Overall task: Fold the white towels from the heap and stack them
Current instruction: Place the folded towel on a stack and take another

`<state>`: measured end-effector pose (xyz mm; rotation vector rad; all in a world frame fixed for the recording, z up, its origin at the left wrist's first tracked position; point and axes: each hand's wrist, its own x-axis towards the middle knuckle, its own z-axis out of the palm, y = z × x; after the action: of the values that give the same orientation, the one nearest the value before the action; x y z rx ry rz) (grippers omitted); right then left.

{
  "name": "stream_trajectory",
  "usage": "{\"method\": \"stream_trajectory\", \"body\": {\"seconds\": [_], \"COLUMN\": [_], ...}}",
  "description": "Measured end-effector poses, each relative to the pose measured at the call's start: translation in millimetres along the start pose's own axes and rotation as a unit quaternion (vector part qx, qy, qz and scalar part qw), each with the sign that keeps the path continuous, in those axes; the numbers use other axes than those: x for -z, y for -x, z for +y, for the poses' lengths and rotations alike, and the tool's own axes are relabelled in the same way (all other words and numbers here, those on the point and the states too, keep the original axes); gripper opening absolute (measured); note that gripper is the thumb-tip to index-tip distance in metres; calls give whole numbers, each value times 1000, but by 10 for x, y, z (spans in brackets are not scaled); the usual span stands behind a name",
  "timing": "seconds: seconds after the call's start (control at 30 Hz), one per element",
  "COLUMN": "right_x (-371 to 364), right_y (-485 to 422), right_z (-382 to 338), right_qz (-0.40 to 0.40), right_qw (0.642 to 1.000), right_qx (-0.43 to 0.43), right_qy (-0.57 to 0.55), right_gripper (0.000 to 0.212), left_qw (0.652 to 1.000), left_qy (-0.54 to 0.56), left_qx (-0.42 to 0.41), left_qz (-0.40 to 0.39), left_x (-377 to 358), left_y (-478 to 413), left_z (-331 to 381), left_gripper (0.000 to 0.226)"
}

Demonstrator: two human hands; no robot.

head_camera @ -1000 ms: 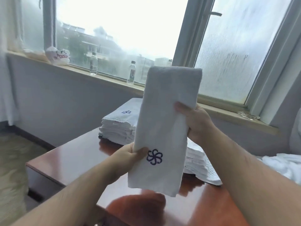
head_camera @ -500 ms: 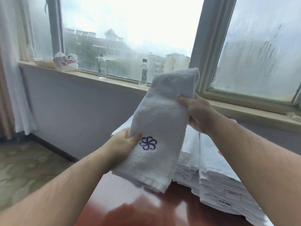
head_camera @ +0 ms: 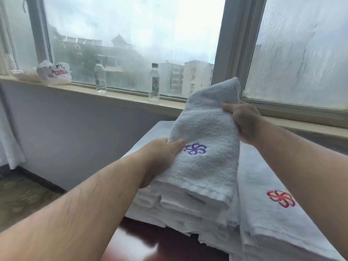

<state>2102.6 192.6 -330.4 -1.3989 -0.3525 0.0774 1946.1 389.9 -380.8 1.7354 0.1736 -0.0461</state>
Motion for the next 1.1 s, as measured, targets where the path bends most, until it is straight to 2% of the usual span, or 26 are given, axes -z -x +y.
{"method": "stream_trajectory", "body": {"seconds": [0.1, 0.23, 0.37, 0.43, 0.53, 0.6, 0.67, 0.73, 0.77, 0.83, 0.97, 1.03, 1.1], "right_x": [143, 318, 406, 400, 418, 397, 361, 310, 285, 240, 202, 227, 265], "right_y": [-204, -283, -437, -507, -520, -462, -401, -383, -396, -442, -522, -572, -627], "right_z": [128, 684, 807, 766, 747, 737, 716, 658, 608, 528, 581, 689, 782], "right_qz": [47, 96, 175, 184, 182, 201, 239, 222, 194, 123, 9, -13, -7], "right_qw": [998, 969, 957, 947, 924, 895, 824, 759, 745, 744, 727, 733, 748], "right_qx": [-31, -170, -133, -129, -144, -124, -43, 75, 117, 143, 38, -6, -11], "right_qy": [27, 149, 187, 231, 303, 379, 511, 608, 627, 641, 686, 680, 664], "right_gripper": [29, 32, 40, 47, 40, 46, 53, 47, 41, 35, 48, 65, 77], "left_qw": [999, 971, 980, 980, 971, 959, 924, 897, 894, 887, 873, 879, 882], "left_qy": [-13, -220, -184, -188, -221, -261, -345, -392, -403, -434, -472, -458, -451], "left_qx": [31, 80, 71, 55, 39, 14, -60, -123, -131, -127, -112, -117, -122], "left_qz": [22, 35, 36, 45, 78, 109, 155, 161, 142, 95, 53, 58, 61], "left_x": [-43, -140, -157, -200, -300, -353, -401, -477, -527, -623, -698, -691, -701], "left_y": [-221, -392, -444, -467, -455, -410, -351, -331, -326, -337, -366, -384, -408], "left_z": [55, -206, -201, -173, -179, -193, -173, -134, -108, -95, -250, -332, -390], "left_gripper": [44, 61, 74, 71, 67, 69, 68, 69, 73, 84, 113, 121, 124]}}
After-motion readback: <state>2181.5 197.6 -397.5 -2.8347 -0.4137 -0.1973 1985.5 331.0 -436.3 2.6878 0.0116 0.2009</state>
